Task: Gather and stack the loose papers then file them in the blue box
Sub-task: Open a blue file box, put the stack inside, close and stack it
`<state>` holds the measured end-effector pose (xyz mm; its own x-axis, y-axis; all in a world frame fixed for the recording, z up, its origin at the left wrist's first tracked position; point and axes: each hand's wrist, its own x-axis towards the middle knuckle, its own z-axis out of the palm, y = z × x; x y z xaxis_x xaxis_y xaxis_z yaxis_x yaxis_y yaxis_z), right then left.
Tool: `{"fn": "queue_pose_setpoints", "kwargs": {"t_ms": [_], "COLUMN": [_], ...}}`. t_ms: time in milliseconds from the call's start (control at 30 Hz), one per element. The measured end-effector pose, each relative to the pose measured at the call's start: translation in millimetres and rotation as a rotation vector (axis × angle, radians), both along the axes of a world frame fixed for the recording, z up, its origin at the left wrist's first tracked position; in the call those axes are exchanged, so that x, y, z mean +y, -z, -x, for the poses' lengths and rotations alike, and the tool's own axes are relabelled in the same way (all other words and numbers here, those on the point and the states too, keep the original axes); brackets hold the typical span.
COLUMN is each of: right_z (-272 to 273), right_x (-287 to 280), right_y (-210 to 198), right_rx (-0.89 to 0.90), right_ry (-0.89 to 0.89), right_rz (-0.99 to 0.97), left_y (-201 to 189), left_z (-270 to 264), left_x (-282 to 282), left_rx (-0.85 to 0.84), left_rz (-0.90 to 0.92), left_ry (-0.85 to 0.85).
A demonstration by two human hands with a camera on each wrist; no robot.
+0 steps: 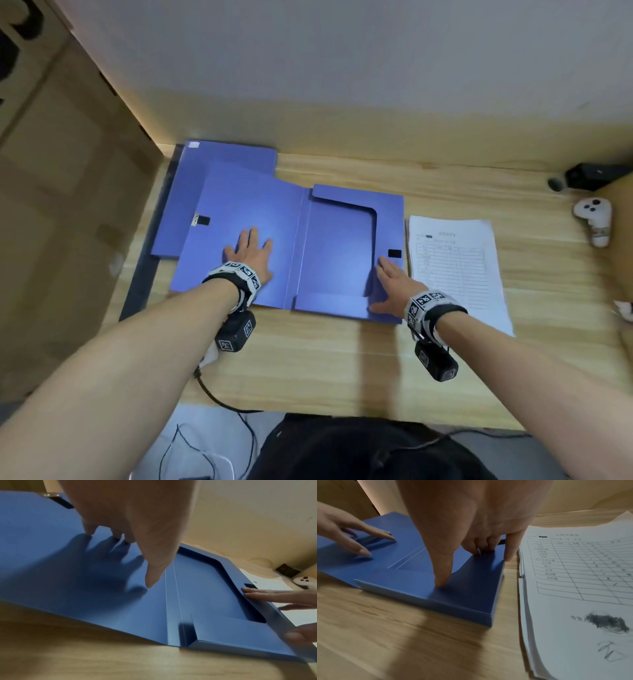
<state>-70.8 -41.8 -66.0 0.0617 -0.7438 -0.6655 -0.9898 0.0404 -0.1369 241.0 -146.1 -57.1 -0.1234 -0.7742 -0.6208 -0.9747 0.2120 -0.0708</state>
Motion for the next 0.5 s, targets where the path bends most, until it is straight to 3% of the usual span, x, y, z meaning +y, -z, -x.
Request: {"fn": "queue_pose_setpoints", "kwargs": {"t_ms": [200, 500], "right_z": [5, 25], "right_x": [-3, -21], "right_y": [3, 1], "right_rx": [0.002, -0.052], "right_ry": [0.039, 0.098], "right_rz": [0.031, 0.053], "left_y": [25, 22], "left_z": [9, 34], "left_x": [0, -10], "left_rx": [0.057, 0.038], "left_rz": [0.035, -0.02], "left_ry": [0.001, -0.017]}}
